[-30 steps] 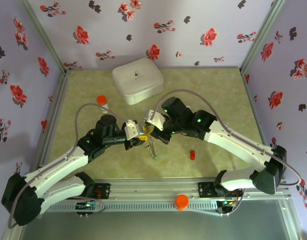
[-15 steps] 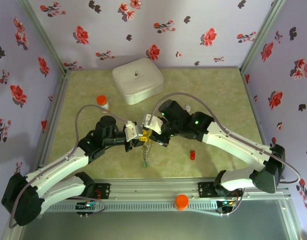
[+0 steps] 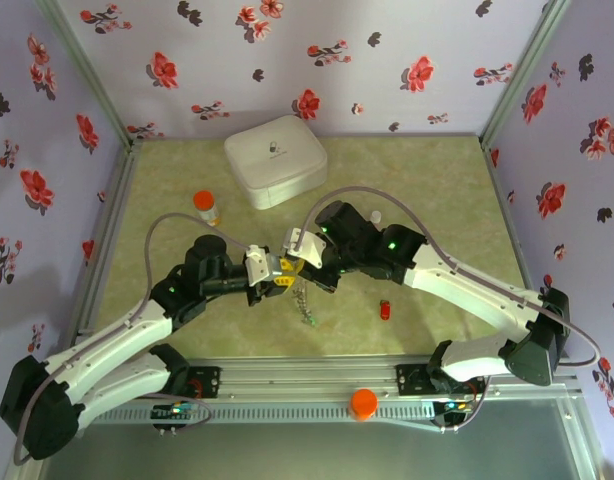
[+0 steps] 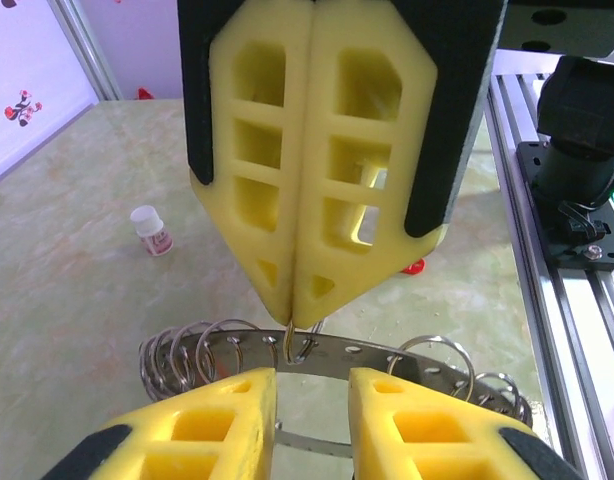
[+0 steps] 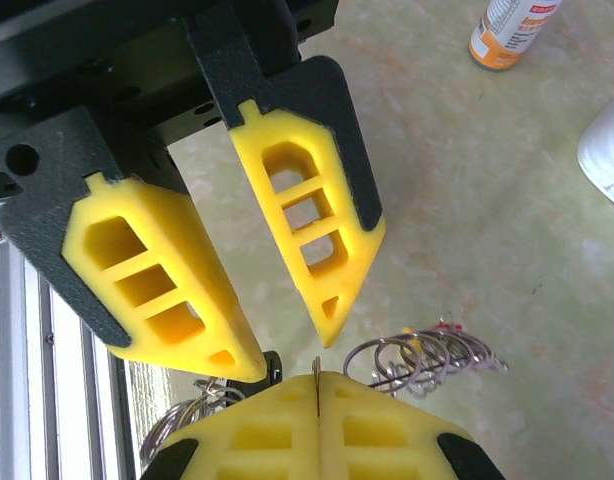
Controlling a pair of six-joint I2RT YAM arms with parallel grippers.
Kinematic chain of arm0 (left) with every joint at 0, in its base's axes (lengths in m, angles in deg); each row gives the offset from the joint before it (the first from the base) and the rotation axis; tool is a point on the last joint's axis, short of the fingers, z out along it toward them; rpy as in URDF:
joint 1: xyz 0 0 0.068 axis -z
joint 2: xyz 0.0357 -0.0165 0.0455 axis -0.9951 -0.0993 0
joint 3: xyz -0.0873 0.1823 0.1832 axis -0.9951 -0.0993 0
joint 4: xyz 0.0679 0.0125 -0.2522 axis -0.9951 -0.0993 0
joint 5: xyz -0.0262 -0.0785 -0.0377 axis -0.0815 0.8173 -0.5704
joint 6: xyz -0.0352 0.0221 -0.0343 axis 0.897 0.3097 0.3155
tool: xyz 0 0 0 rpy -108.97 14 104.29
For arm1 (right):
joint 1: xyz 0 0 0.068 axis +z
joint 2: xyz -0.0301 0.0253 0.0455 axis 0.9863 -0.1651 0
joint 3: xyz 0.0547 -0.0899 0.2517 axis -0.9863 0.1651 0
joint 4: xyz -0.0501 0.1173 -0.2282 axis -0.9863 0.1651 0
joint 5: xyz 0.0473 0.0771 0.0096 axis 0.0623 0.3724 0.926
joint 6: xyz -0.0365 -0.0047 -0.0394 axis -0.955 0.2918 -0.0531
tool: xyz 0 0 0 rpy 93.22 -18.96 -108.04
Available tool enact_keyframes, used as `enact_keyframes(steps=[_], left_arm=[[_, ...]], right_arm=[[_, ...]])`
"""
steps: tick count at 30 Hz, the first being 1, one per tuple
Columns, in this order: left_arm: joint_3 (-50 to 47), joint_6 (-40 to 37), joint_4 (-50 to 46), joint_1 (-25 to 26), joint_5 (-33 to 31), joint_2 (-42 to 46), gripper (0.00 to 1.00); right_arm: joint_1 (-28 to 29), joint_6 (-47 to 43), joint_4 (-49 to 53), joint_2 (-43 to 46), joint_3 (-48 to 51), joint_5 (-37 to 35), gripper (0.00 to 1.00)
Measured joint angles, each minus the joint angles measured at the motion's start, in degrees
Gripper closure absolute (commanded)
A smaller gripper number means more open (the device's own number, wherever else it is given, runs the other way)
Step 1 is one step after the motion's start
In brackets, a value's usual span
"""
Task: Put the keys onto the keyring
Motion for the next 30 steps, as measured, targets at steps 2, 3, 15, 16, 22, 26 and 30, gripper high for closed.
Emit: enact_keyframes(steps=[2,3,15,16,22,26,30], left_arm=[[0.0,0.0,0.0,0.0,0.0,-0.1,0.76],[0.0,0.0,0.0,0.0,0.0,-0.2,0.76],[0.0,0.5,0.2,0.0,1.5,-1.4,0.89],[0.0,0.5,0.2,0.0,1.5,-1.4,0.91],[-0.8,1.3,0.7,-0.4,2.1,-1.4,1.0],[-2.4,1.5,2.6,-0.4,2.4,-1.4,1.0],[-4.6,1.6,6.6,-0.4,2.5,-1.4,1.0]], right_arm=[[0.1,0.0,0.0,0.0,0.0,0.2,1.0],[0.1,0.0,0.0,0.0,0.1,0.3,1.0],[0.8,0.0,-0.3,-0.8,0.2,1.8,1.0],[0.8,0.0,-0.3,-0.8,0.2,1.8,1.0],[1.0,0.2,-1.5,-0.9,1.3,1.9,0.86],[-0.3,2.8,-6.9,2.1,6.5,3.3,0.55],[-5.8,5.3,-15.6,13.2,18.0,5.9,0.55]])
